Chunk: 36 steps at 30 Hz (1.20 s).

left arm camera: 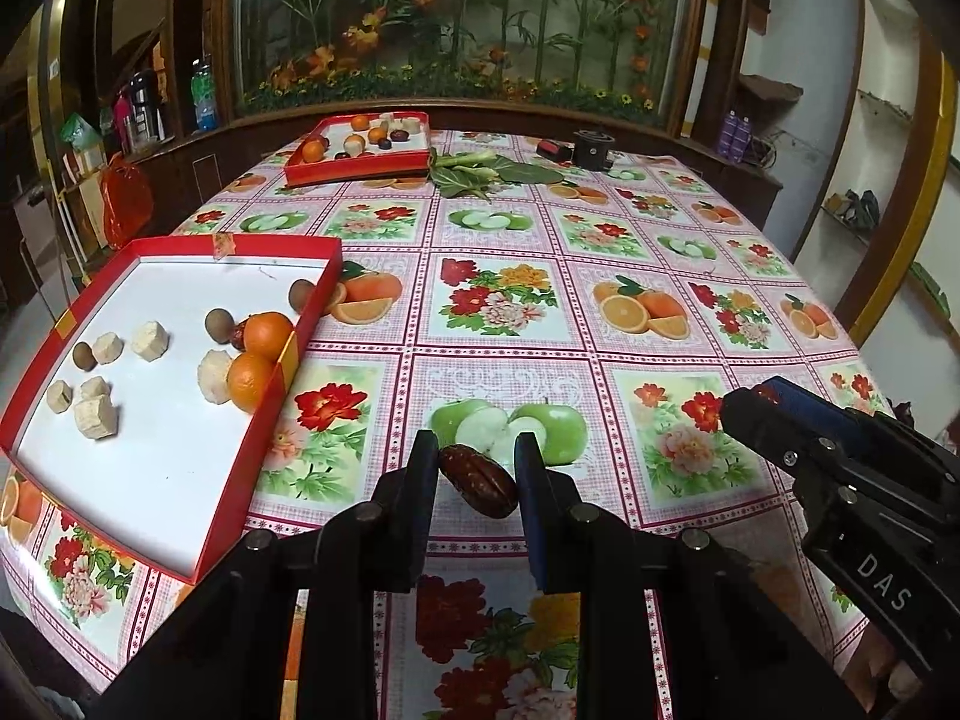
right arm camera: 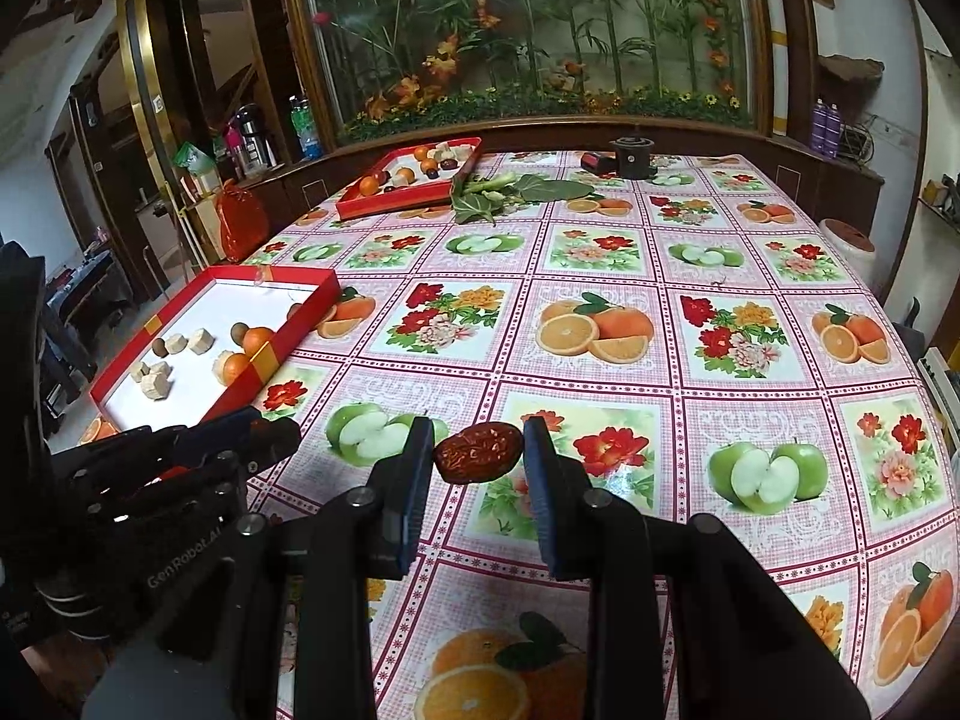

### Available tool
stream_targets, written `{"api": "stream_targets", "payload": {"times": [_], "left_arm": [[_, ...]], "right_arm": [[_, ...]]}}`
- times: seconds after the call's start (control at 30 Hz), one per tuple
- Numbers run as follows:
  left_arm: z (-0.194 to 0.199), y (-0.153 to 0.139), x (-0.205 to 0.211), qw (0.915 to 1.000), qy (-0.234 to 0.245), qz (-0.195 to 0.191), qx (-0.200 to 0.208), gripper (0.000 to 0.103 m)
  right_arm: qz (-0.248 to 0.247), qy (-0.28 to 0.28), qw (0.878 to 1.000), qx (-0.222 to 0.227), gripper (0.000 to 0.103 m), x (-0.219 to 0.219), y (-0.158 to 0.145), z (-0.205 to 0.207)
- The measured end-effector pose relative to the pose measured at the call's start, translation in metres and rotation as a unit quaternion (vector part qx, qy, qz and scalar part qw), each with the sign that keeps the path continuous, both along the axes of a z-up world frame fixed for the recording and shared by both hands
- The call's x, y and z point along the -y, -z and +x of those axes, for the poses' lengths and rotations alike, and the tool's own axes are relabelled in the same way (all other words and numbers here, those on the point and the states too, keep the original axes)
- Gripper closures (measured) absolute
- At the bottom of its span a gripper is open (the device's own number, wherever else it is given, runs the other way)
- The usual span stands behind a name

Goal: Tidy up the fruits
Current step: 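Lift both red dates and hold them above the tablecloth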

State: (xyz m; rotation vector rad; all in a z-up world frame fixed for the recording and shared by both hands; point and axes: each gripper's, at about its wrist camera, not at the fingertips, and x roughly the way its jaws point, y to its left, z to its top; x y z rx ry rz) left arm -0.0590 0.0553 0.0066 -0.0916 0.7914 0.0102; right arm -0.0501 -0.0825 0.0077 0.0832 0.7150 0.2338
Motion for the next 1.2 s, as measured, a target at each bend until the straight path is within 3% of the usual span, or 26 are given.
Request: {"api": "stream_targets", "payload": {"times": [1.2], "left_arm": [[-0.006, -0.002, -0.013, 0.9998, -0.021, -0.007, 0.0, 0.078]], "right_arm": [[0.0, -0.021, 1.0, 0.009, 0.071, -0.019, -0.006, -0.004]]}}
